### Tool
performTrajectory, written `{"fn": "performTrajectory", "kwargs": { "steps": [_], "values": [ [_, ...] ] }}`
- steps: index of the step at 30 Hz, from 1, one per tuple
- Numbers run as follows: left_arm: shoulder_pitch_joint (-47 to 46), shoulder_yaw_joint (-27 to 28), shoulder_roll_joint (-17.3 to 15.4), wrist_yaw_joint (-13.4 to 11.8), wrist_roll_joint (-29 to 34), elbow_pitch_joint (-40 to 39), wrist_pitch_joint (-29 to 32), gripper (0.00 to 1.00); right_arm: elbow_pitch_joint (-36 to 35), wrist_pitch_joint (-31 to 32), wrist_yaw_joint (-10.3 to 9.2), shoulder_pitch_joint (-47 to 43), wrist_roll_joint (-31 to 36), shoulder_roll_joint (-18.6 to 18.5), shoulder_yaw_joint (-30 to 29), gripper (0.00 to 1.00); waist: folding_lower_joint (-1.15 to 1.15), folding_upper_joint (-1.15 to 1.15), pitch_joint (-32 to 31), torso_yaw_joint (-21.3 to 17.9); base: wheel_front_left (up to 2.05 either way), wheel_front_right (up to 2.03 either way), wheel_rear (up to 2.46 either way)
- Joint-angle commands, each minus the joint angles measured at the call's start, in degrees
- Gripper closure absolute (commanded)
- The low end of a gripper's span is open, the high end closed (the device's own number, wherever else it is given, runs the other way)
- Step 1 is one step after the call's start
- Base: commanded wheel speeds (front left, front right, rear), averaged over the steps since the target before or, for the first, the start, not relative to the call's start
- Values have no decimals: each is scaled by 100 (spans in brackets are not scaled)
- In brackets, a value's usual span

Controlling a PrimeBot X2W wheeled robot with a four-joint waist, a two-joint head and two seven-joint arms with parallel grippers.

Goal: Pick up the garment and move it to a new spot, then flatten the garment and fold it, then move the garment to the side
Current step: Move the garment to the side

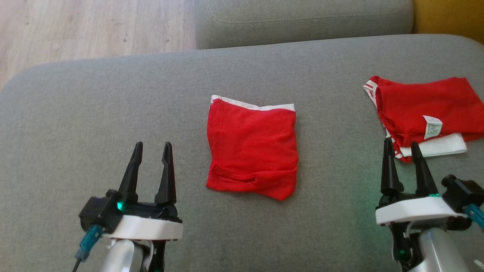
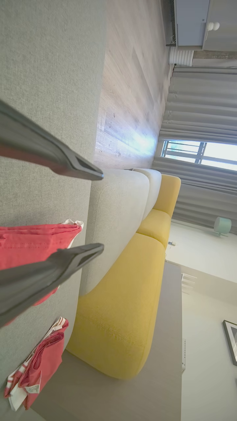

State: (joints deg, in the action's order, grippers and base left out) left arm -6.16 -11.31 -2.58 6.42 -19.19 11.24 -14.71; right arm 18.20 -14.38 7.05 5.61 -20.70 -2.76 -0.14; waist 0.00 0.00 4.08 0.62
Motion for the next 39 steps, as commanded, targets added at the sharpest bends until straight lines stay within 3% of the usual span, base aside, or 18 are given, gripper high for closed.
{"fn": "performTrajectory", "kwargs": {
  "steps": [1, 10, 18, 39],
  "values": [
    [-149, 141, -30, 19, -51, -164, -29, 0, -224, -62, 44, 198, 18, -13, 125, 0, 0, 0, 21, 22, 0, 0, 0],
    [-260, 88, -30, 39, -54, -161, -29, 0, -123, 120, 44, 424, 95, -12, 254, 0, 0, 0, 180, 203, 0, 0, 0],
    [-380, -73, -30, 55, -116, -109, -29, 0, 501, 609, 44, 767, -179, -12, 683, 0, 0, 0, 400, 544, 0, 0, 0],
    [-610, -365, -30, 55, -255, 63, -29, 0, 2991, 892, 44, 2078, -2375, -12, 2357, 0, 0, 0, 806, 1272, 0, 0, 0]
  ]
}}
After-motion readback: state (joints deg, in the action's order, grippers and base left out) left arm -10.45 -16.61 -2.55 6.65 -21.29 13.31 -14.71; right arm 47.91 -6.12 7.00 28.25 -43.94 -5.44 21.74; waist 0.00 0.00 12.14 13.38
